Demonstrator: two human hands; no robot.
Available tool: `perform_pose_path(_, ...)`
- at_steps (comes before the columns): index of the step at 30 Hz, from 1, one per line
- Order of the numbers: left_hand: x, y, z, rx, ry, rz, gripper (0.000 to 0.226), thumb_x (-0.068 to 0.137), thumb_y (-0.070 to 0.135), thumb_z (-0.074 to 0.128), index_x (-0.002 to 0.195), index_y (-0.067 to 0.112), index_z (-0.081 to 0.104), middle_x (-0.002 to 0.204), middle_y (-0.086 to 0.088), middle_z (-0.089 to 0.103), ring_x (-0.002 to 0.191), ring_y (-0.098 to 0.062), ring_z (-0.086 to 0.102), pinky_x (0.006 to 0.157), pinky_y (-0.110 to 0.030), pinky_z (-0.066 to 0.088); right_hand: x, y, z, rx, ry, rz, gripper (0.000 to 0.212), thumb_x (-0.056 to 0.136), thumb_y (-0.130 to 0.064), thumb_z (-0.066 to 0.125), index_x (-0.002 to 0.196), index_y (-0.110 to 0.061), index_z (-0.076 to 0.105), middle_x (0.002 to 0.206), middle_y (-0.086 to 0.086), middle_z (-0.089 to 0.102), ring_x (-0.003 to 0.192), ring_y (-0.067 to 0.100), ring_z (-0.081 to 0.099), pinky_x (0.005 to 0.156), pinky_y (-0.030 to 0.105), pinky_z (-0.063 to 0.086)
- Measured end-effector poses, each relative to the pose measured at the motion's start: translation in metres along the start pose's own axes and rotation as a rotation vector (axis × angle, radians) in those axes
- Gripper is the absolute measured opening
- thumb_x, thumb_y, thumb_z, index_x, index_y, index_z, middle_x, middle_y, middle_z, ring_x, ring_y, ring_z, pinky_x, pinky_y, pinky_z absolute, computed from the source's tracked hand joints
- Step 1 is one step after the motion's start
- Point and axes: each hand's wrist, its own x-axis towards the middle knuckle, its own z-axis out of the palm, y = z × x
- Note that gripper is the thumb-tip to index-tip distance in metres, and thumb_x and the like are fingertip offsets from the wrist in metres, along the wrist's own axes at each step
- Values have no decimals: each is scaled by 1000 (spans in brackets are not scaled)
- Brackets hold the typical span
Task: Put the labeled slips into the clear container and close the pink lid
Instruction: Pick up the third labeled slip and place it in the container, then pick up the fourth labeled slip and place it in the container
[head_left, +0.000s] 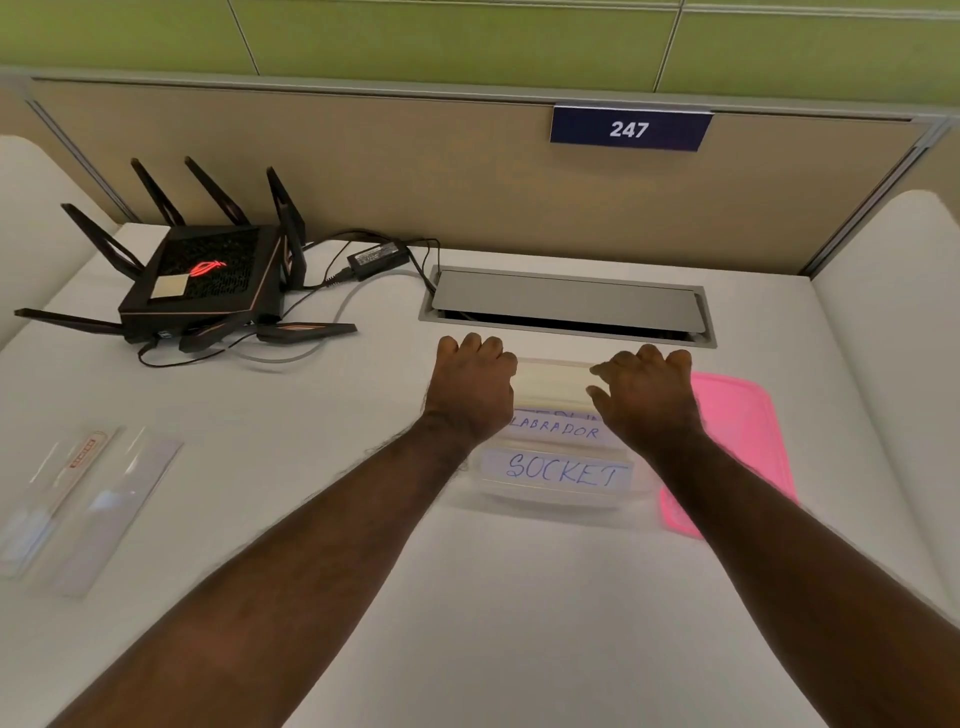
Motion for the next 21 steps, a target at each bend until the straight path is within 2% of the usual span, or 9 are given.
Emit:
perform_pose_path(4,-19,-22,-4,-27,54,-108,25,78,24,54,98,20,68,93,0,62,85,-24,55,76,-39,35,10,-20,-10,82,84,-27,38,90,-38,54,122,-20,64,120,2,68,107,29,59,88,45,37)
perform_pose_path(10,-55,-70,-7,-10,-14,-296,44,80,30,52,122,19,58,127,-4,57,111,-26,54,95,-48,34,29,-80,-25,129,67,-88,54,91,-43,49,141,-22,45,145,3,48,127,27,47,99,50,32)
perform_pose_path(12,-68,-87,-10,-3,-52,-358,53,82,33,54,133,18,50,141,-6,50,125,-28,48,102,-52,30,34,-105,-29,141,42,-122,57,93,-45,45,145,-23,38,152,2,40,136,26,40,104,53,28)
perform_pose_path(15,-88,-111,-10,9,-140,-455,65,89,40,48,147,20,31,156,-7,32,142,-30,29,110,-57,21,41,-145,-32,157,13,-189,61,95,-48,41,150,-24,30,157,1,30,143,24,29,110,55,21)
perform_pose_path(21,-141,-163,-6,28,-192,-612,71,90,51,42,151,22,22,161,-8,22,148,-32,16,113,-62,12,59,-227,-35,189,-47,-352,71,94,-58,32,153,-25,12,163,1,11,149,24,9,116,57,7)
